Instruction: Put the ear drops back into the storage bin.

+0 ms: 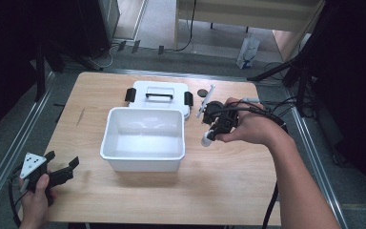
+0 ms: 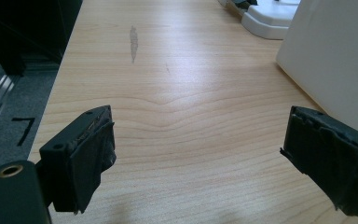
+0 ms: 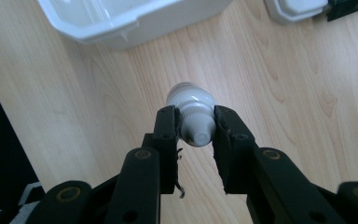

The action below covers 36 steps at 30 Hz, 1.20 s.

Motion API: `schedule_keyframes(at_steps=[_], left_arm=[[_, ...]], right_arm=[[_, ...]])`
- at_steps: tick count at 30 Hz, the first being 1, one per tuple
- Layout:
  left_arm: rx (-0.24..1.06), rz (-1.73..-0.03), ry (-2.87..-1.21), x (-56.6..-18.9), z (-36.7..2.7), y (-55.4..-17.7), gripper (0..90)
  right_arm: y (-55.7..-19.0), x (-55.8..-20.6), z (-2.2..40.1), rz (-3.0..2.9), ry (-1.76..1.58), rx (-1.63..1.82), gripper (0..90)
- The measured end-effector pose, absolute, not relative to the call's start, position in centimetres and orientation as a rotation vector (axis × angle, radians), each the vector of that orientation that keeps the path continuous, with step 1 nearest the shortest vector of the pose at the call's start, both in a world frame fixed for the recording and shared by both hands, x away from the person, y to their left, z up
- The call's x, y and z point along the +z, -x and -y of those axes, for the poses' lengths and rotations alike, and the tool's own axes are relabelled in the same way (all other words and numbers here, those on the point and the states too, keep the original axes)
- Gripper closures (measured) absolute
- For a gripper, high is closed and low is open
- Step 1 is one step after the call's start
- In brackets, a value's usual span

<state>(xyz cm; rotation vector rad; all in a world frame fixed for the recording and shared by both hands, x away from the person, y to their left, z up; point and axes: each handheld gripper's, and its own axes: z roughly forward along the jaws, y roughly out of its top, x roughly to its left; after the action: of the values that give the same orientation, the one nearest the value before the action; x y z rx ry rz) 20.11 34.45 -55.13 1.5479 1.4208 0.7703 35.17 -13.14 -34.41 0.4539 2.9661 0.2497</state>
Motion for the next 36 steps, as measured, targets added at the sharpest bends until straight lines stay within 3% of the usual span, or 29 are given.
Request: schedule_keyframes(at_steps=[14,36], left_arm=[[0.771,-1.421,-1.551,-55.1,-34.4,-20.1,9.6],[0.771,-1.413,-1.554,-55.1,-34.4,-20.1,9.6]], right_arm=[[-34.8,-30.9,9.9,-2.959,-0.368,0.283,72.3],[-34.3,-29.6,4.0,-2.984,-0.225,0.309,72.3]])
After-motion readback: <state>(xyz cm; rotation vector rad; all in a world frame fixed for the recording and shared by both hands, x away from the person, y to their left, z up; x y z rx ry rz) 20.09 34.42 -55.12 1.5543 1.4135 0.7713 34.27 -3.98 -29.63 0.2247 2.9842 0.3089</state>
